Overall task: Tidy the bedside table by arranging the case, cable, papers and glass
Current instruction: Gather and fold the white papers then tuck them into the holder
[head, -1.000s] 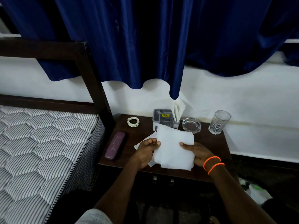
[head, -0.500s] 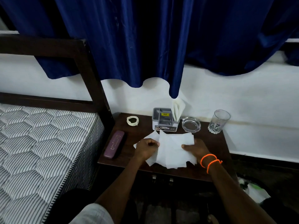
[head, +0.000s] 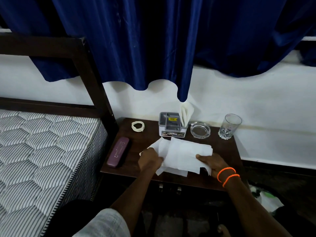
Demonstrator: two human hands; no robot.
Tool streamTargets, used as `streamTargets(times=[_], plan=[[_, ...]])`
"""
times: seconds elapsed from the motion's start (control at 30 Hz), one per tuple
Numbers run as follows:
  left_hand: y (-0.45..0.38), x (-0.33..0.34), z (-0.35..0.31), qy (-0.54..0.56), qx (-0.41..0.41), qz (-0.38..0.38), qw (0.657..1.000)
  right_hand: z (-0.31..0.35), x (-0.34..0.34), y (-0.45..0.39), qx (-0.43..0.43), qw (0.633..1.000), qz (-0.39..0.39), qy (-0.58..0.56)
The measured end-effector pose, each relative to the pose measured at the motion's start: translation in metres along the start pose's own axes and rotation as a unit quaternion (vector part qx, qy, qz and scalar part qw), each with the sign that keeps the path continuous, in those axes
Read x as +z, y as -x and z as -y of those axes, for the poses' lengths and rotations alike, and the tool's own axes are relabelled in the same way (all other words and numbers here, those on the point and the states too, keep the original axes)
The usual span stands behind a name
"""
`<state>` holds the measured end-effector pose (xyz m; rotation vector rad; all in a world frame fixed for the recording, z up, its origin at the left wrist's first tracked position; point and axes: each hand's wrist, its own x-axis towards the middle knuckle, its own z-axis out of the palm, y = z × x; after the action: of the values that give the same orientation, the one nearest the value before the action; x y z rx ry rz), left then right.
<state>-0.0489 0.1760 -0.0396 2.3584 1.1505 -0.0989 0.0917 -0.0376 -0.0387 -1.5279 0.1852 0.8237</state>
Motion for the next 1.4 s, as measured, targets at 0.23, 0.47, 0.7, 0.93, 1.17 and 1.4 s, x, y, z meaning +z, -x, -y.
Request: streamTargets(times=[0.23, 0.47, 0.7, 0.93, 1.17, 1.4], plan=[[0.000, 0.001, -0.007, 0.145, 0.013, -0.007, 0.989, -0.004, -0.003, 0.000, 0.007, 0.999, 0.032, -0.008], [0.003, -0.009, -0.010, 0.408, 0.022, 0.042, 0.912, 0.005, 0.003, 0.006, -0.003, 0.994, 0.082, -0.069], [0.013, -0.017, -0.003, 0.511, 0.008, 0.171, 0.842, 0.013, 0.008, 0.009, -0.007, 0.991, 0.109, -0.083], [0.021, -0.021, 0.011, 0.591, -0.025, 0.243, 0.768, 0.013, 0.023, 0.011, 0.015, 0.981, 0.171, -0.093], [0.030, -0.028, 0.023, 0.592, -0.066, 0.267, 0.757, 0.022, 0.038, 0.005, -0.043, 0.990, 0.130, 0.023], [0.023, -0.036, 0.028, 0.664, -0.111, 0.166, 0.721, 0.035, 0.055, 0.002, -0.054, 0.972, 0.179, 0.144]])
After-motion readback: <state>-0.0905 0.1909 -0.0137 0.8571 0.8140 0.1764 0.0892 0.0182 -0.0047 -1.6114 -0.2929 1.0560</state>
